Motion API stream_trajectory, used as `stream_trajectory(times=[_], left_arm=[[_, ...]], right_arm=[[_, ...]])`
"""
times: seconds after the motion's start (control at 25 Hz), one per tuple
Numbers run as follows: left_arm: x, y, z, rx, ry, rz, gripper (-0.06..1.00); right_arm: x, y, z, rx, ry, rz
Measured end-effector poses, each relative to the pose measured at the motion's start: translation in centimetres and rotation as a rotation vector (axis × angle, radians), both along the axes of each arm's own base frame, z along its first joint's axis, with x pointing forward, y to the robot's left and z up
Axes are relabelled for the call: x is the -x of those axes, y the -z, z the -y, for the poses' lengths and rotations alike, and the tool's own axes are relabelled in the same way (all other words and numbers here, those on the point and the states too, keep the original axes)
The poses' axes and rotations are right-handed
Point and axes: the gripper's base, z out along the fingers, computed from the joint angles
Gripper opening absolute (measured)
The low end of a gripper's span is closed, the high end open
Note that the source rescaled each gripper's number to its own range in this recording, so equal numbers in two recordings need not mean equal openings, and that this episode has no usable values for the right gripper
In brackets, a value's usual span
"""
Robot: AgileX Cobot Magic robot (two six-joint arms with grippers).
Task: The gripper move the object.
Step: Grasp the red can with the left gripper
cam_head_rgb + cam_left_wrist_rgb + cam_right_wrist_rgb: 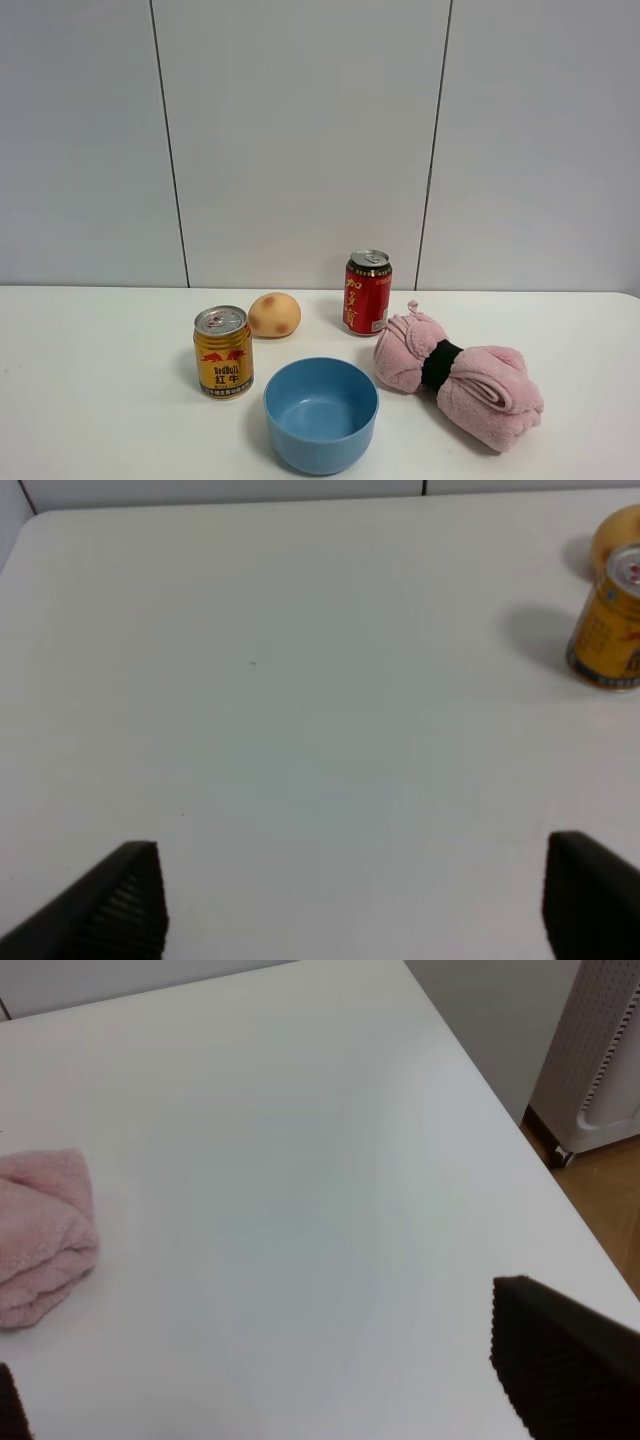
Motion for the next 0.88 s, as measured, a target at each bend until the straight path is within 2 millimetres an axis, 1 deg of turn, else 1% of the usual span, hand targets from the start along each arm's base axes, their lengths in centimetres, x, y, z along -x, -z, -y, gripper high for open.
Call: stream_trajectory(times=[0.04,0.88], left_arm=[[0.0,0.0,0.0,0.0,0.0,0.0,0.31],[0.0,0.0,0.0,0.0,0.0,0.0,0.31]], right_arm=[[0.0,0.0,0.0,0.0,0.0,0.0],[0.0,0.0,0.0,0.0,0.0,0.0]])
